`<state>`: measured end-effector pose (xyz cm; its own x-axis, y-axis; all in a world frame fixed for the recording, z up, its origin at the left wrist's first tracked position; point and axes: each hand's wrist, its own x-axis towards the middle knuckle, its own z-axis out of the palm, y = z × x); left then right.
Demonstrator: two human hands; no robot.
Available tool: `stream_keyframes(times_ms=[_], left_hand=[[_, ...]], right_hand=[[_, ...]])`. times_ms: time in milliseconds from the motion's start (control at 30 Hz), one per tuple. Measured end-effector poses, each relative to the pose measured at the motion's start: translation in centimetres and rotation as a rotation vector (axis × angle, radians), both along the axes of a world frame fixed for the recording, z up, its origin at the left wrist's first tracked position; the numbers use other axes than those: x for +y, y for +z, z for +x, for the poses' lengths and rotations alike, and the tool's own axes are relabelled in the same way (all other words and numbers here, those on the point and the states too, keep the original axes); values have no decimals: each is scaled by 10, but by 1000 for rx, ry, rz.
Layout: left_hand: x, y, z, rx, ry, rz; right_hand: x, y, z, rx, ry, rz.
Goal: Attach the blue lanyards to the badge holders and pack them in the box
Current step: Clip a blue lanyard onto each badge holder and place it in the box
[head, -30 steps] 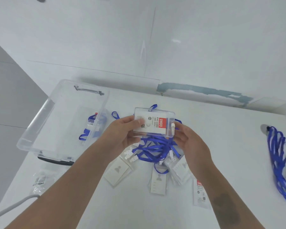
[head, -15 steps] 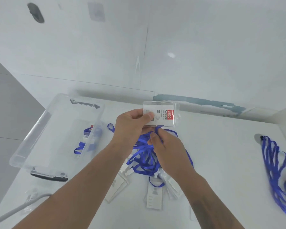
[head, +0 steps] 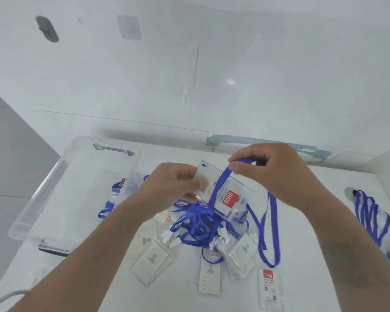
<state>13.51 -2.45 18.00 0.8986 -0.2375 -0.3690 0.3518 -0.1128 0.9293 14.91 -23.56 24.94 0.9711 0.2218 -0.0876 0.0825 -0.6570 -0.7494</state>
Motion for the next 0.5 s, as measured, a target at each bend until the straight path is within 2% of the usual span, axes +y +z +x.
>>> stream_keyframes(times_ms=[100,167,233,300,367,500], left_hand=[[3,8,-5,93,-5,-313],[0,10,-3,151,129,-458],[-3,8,1,193,296,-503],[-6,4,5,190,409,-437],[-9,-1,7,154,473,-279],[-13,-6,2,37,467,16]], right_hand=[[-10,-19,6,117,-143,291],[-6,-38,1,151,-218,325],[6,-55,-12,187,-252,280],[22,-66,-30,202,-198,222],[34,-72,-48,165,-97,141],[36,-62,-59,-5,93,-286]])
